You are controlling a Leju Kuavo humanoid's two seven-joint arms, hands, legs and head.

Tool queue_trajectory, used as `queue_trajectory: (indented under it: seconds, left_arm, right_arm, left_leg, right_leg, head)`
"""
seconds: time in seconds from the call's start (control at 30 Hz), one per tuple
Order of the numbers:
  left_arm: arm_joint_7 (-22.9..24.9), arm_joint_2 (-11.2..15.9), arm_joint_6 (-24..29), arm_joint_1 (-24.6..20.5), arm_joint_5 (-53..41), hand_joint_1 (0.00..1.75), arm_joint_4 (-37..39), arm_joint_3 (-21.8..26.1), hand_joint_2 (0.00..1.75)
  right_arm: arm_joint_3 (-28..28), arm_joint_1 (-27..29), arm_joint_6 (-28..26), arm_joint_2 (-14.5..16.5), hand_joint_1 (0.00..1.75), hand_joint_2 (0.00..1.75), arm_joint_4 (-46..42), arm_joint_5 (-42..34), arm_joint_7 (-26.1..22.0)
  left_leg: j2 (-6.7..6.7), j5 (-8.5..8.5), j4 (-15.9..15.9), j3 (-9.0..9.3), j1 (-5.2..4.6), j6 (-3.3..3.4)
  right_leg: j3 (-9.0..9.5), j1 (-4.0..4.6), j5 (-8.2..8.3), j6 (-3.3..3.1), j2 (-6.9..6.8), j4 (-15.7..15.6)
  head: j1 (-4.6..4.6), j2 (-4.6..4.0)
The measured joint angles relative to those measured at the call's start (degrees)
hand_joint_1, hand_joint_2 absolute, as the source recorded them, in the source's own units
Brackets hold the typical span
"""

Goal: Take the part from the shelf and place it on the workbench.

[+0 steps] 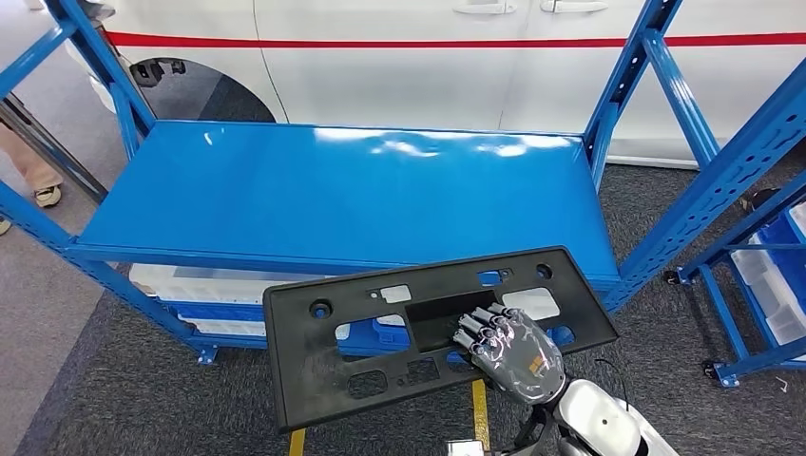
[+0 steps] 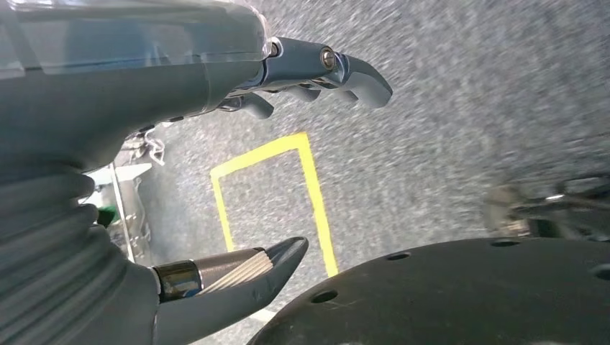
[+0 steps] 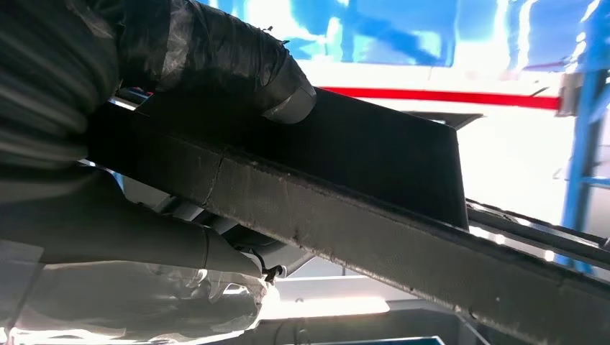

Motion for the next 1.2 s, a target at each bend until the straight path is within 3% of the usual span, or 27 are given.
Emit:
queue_trajectory:
  seconds: [0.03, 0.1, 0.17, 0.23, 0.3, 0.33, 0.43, 0.47, 0.5, 0.53, 0.6, 0.67, 0.7, 0.77, 0.8, 0.83, 0.93, 0.97, 1.0, 1.03, 1.07, 1.1, 1.13, 1.17, 1.2]
  left_arm:
    - [0.2, 0.0, 0.0, 0.0, -0.1, 0.0, -0.1, 0.1, 1.75]
    - [0.6, 0.0, -0.1, -0.1, -0.5, 0.0, -0.3, 0.3, 1.75]
    - [1.1, 0.0, -0.3, -0.1, -0.8, 0.0, -0.6, 0.5, 1.75]
    - [1.5, -0.1, -0.6, 0.0, -1.1, 0.0, -0.8, 0.6, 1.75]
    - [1.8, -0.3, -0.9, 0.1, -1.3, 0.0, -1.2, 0.9, 1.75]
    - [2.0, -0.3, -1.0, 0.1, -1.4, 0.0, -1.3, 1.1, 1.75]
    - [2.1, -0.4, -1.1, 0.3, -1.7, 0.0, -1.8, 1.4, 1.75]
    - [2.1, -0.4, -1.2, 0.4, -1.7, 0.0, -1.8, 1.5, 1.75]
    - [2.1, -0.5, -1.3, 0.4, -1.8, 0.0, -1.9, 1.5, 1.75]
    - [2.1, -0.5, -1.5, 0.4, -1.9, 0.0, -2.0, 1.6, 1.75]
    - [2.1, -0.6, -1.8, 0.4, -2.0, 0.0, -2.2, 1.7, 1.75]
    - [2.1, -0.7, -2.0, 0.4, -2.1, 0.0, -2.3, 1.8, 1.75]
    - [2.0, -0.7, -2.0, 0.4, -2.1, 0.0, -2.3, 1.8, 1.75]
    - [2.0, -0.7, -2.0, 0.5, -2.2, 0.0, -2.4, 1.8, 1.75]
    - [2.0, -0.7, -2.0, 0.6, -2.2, 0.0, -2.5, 1.9, 1.75]
    - [2.0, -0.7, -2.0, 0.6, -2.2, 0.0, -2.5, 1.9, 1.75]
    - [2.4, -0.8, -2.5, 0.7, -2.2, 0.0, -2.6, 2.1, 1.75]
    - [2.5, -0.8, -2.7, 0.7, -2.2, 0.0, -2.7, 2.1, 1.75]
    - [2.7, -0.8, -2.8, 0.7, -2.2, 0.0, -2.7, 2.2, 1.75]
    - [2.7, -0.8, -2.9, 0.7, -2.2, 0.0, -2.7, 2.2, 1.75]
    - [2.8, -0.8, -2.9, 0.6, -2.2, 0.0, -2.7, 2.3, 1.75]
    - [2.8, -0.8, -2.9, 0.6, -2.2, 0.0, -2.7, 2.3, 1.75]
    - [2.9, -0.8, -2.9, 0.6, -2.2, 0.0, -2.7, 2.3, 1.75]
    - [2.9, -0.8, -2.9, 0.5, -2.2, 0.0, -2.8, 2.3, 1.75]
    - [2.9, -0.8, -2.9, 0.5, -2.2, 0.0, -2.8, 2.3, 1.75]
  right_arm:
    - [0.3, 0.2, 0.1, -0.1, 1.75, 1.75, -0.2, 0.0, 0.1]
    - [0.5, 0.6, 0.3, -0.2, 1.75, 1.75, -0.4, -0.3, 0.5]
    - [0.6, 0.8, 0.3, -0.4, 1.75, 1.75, -0.4, -0.7, 1.1]
    - [0.6, 0.9, 0.4, -0.5, 1.75, 1.75, -0.4, -1.1, 1.4]
    - [0.6, 1.0, 0.5, -0.8, 1.75, 1.75, -0.2, -1.7, 1.6]
    - [0.6, 1.0, 0.7, -0.9, 1.75, 1.75, -0.1, -2.0, 1.6]
    - [0.4, 0.9, 1.1, -1.2, 1.75, 1.75, 0.4, -2.8, 1.6]
    - [0.4, 0.8, 1.2, -1.3, 1.75, 1.75, 0.6, -2.9, 1.6]
    - [0.4, 0.7, 1.5, -1.3, 1.75, 1.75, 0.8, -3.0, 1.7]
    - [0.3, 0.4, 1.9, -1.3, 1.75, 1.75, 1.0, -3.2, 1.8]
    - [0.0, -0.6, 2.8, -1.4, 1.75, 1.75, 1.5, -3.7, 2.1]
    - [-0.7, -2.2, 3.5, -1.4, 1.75, 1.75, 1.9, -4.1, 2.3]
    - [-1.1, -3.0, 3.8, -1.5, 1.75, 1.75, 2.1, -4.2, 2.4]
    - [-2.0, -4.5, 4.5, -1.5, 1.75, 1.75, 2.6, -4.6, 2.7]
    - [-2.4, -5.3, 4.9, -1.6, 1.75, 1.75, 3.0, -4.9, 2.9]
    - [-2.7, -6.1, 5.5, -1.6, 1.75, 1.75, 3.4, -5.2, 3.1]
    - [-4.0, -7.9, 6.6, -1.5, 1.75, 1.75, 4.5, -6.1, 3.4]
    - [-4.4, -8.3, 6.8, -1.5, 1.75, 1.75, 4.9, -6.2, 3.4]
    - [-4.6, -8.7, 6.9, -1.5, 1.75, 1.75, 5.3, -6.3, 3.4]
    - [-4.8, -8.9, 7.0, -1.5, 1.75, 1.75, 5.6, -6.3, 3.4]
    - [-5.0, -9.1, 7.0, -1.4, 1.75, 1.75, 5.9, -6.3, 3.4]
    - [-5.1, -9.2, 7.0, -1.4, 1.75, 1.75, 6.1, -6.3, 3.3]
    - [-5.2, -9.3, 7.0, -1.4, 1.75, 1.75, 6.2, -6.3, 3.3]
    - [-5.3, -9.3, 7.0, -1.4, 1.75, 1.75, 6.3, -6.4, 3.3]
    - [-5.4, -9.5, 7.0, -1.3, 1.75, 1.75, 6.4, -6.4, 3.3]
  left_leg:
    - [0.0, 1.55, -0.1, 1.22, 0.0, 0.07]
    - [-0.04, 4.35, -5.7, 6.43, -0.03, 0.48]
    - [-0.14, 3.48, -13.9, 12.22, -0.3, 0.99]
    - [-0.22, 2.53, -17.6, 14.19, -0.64, 1.43]
    - [-0.02, 3.86, -18.1, 13.34, -0.49, 2.14]
    - [0.14, 4.64, -18.2, 12.71, -0.38, 2.6]
    - [0.4, 6.84, -18.2, 10.2, -0.41, 3.48]
    - [0.41, 7.54, -18.1, 9.22, -0.47, 3.52]
    - [0.42, 8.21, -17.9, 8.14, -0.52, 3.49]
    - [0.42, 8.83, -17.6, 7.05, -0.55, 3.4]
    - [0.42, 9.8, -16.8, 5.11, -0.56, 3.12]
    - [0.4, 10.6, -16.0, 3.8, -0.72, 2.65]
    - [0.4, 11.07, -15.9, 3.44, -0.77, 2.36]
    - [0.35, 12.13, -16.0, 3.01, -0.8, 1.66]
    - [0.25, 11.96, -15.8, 2.68, -0.75, 1.34]
    - [0.14, 10.71, -14.9, 2.17, -0.7, 1.04]
    - [-0.02, 2.38, -6.6, -0.13, -0.36, 0.36]
    - [-0.01, 0.8, -3.1, -0.55, -0.26, 0.17]
    - [0.0, 0.77, -0.7, -0.48, -0.17, 0.01]
    - [0.0, 2.08, 0.1, 0.33, -0.1, -0.06]
    - [0.0, 3.98, -1.0, 2.16, -0.05, -0.03]
    - [-0.02, 5.29, -4.1, 4.86, -0.03, 0.1]
    - [-0.05, 5.4, -8.4, 8.08, -0.11, 0.28]
    - [-0.09, 4.74, -12.5, 10.88, -0.2, 0.51]
    - [-0.14, 3.81, -15.4, 12.57, -0.35, 0.72]
  right_leg:
    - [-0.92, 0.04, 0.56, 0.12, -0.02, 0.2]
    - [-2.53, 0.09, 1.57, 0.48, -0.04, 0.8]
    - [-3.29, 0.17, 2.47, 1.05, -0.03, 1.1]
    - [-3.33, 0.14, 3.52, 1.76, -0.06, 0.8]
    - [-3.63, -0.01, 3.56, 2.46, 0.08, 0.7]
    - [-4.07, -0.07, 1.99, 2.74, 0.18, 1.7]
    - [-5.98, -0.19, -6.59, 3.24, 0.29, 10.1]
    - [-6.3, -0.21, -7.9, 3.37, 0.3, 13.3]
    - [-6.09, -0.22, -7.7, 3.45, 0.29, 15.5]
    - [-5.15, -0.24, -6.26, 3.47, 0.29, 16.1]
    - [-0.51, -0.22, -3.28, 3.23, 0.3, 11.4]
    - [5.11, 0.04, -4.02, 2.73, 0.31, 3.3]
    - [6.66, 0.23, -4.91, 2.43, 0.31, 0.6]
    - [6.74, 0.33, -4.99, 1.72, 0.25, -0.9]
    - [6.18, 0.24, -4.37, 1.29, 0.12, -1.0]
    - [5.5, 0.08, -3.68, 0.75, 0.0, -1.1]
    - [2.96, 0.0, -1.49, -0.14, -0.34, -1.1]
    - [2.04, 0.04, -0.76, -0.1, -0.41, -1.0]
    - [1.09, 0.06, -0.07, -0.02, -0.47, -0.8]
    - [0.13, 0.05, 0.55, 0.1, -0.51, -0.6]
    - [-0.93, 0.04, 1.12, 0.25, -0.54, -0.2]
    - [-1.83, 0.03, 1.61, 0.45, -0.55, 0.2]
    - [-2.59, 0.08, 2.03, 0.71, -0.53, 0.6]
    - [-3.11, 0.12, 2.46, 1.02, -0.55, 0.9]
    - [-3.36, 0.13, 2.93, 1.35, -0.6, 1.0]
  head:
    - [-0.01, 0.0]
    - [-0.02, 0.0]
    - [0.01, 0.0]
    - [0.02, 0.0]
    - [0.01, 0.0]
    - [0.03, 0.0]
    - [0.13, 0.0]
    - [0.14, 0.0]
    - [0.13, 0.0]
    - [0.13, 0.0]
    - [0.12, 0.0]
    - [0.1, 0.0]
    - [0.1, 0.0]
    - [0.1, 0.0]
    - [0.1, 0.0]
    - [0.05, 0.0]
    - [-0.09, 0.0]
    - [-0.1, 0.0]
    - [-0.09, 0.0]
    - [-0.1, 0.0]
    - [-0.1, 0.0]
    - [-0.1, 0.0]
    - [-0.11, 0.0]
    - [-0.09, 0.0]
    - [-0.07, 0.0]
